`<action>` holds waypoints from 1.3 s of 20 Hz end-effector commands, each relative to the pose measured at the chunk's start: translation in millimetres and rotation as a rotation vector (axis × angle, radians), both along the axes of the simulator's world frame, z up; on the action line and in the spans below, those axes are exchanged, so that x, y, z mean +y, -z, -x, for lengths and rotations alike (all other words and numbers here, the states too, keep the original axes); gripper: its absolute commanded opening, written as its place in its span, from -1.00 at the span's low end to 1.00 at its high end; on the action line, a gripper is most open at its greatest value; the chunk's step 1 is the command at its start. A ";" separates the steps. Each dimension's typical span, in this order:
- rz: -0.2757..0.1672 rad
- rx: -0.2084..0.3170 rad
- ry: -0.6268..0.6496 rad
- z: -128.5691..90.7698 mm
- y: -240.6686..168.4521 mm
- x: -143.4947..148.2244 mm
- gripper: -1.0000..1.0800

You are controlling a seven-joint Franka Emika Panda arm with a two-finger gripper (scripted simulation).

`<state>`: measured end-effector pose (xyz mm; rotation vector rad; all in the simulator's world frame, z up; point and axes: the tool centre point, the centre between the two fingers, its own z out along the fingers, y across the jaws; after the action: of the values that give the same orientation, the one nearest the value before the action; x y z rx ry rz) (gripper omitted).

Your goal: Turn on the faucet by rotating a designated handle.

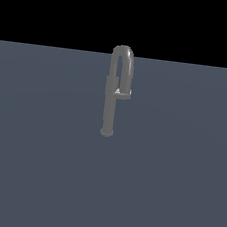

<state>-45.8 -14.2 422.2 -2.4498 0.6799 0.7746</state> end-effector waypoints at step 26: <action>-0.491 0.574 0.457 -97.1 170.0 -19.5 -1.00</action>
<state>48.5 -34.3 261.6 -1.5995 1.0419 1.2583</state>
